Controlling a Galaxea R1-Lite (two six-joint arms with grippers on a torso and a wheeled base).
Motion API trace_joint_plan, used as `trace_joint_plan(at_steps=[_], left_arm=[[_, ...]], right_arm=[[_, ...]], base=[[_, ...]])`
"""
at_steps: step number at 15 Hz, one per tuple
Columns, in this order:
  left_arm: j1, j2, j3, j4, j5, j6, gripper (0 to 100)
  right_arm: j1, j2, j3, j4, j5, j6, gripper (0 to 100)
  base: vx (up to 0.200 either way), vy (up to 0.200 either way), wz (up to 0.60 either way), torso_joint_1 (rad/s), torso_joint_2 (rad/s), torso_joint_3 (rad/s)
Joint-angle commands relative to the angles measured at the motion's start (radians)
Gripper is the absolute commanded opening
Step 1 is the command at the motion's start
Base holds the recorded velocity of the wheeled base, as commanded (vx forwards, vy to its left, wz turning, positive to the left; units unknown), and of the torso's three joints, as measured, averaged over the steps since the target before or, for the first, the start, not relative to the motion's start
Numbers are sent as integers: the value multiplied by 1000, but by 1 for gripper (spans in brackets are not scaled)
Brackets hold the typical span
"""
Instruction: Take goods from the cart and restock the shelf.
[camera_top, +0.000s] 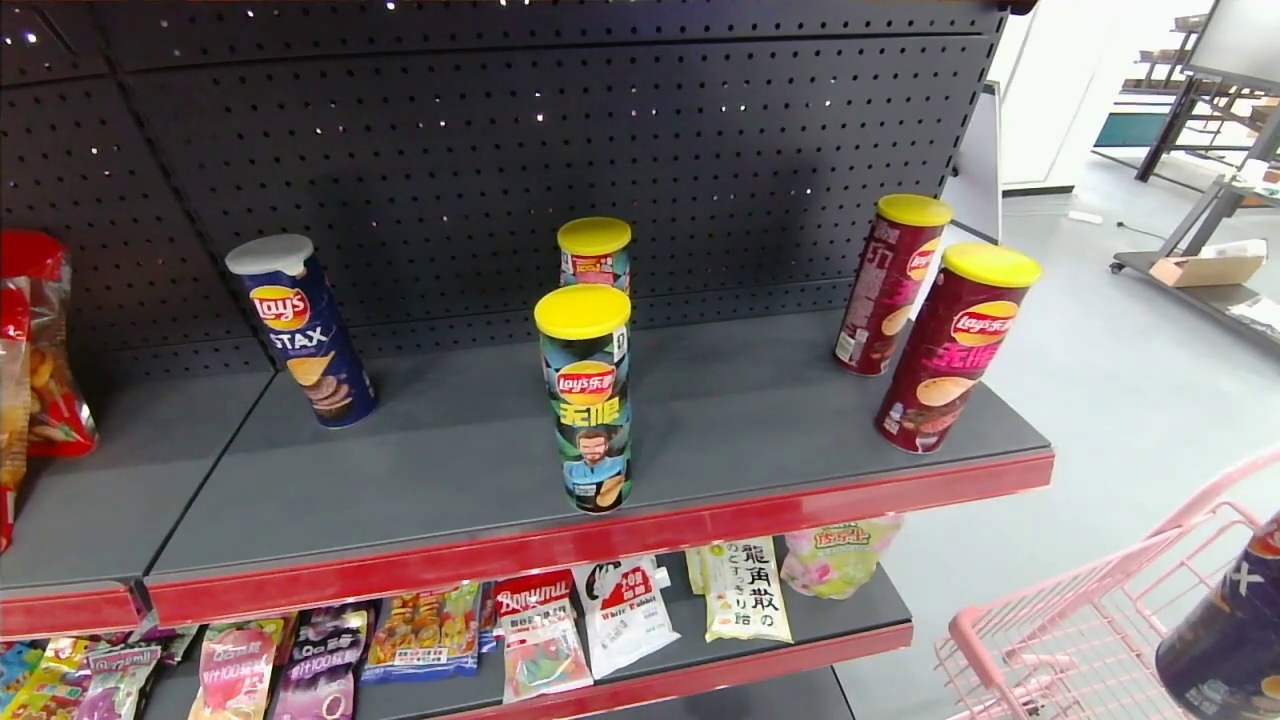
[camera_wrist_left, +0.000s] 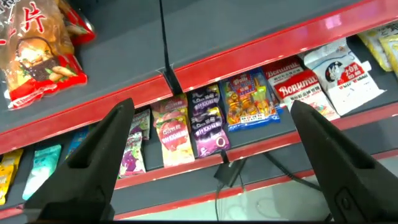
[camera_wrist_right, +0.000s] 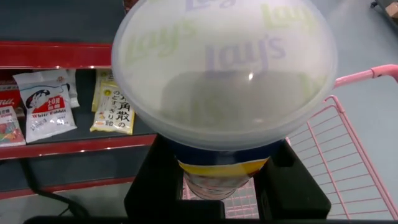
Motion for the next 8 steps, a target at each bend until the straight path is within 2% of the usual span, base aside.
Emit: trace_joint_plan(at_steps=[1,8], left_arm=[[0,-1,5,0,1,0,100],[-1,-1,6,0,-7,0,100]], right_arm=[[0,5,15,-1,0,-6,0],[0,42,15,-11,0,-6,0]], base=[[0,200,0,2,2,2],[0,200,0,2,2,3]])
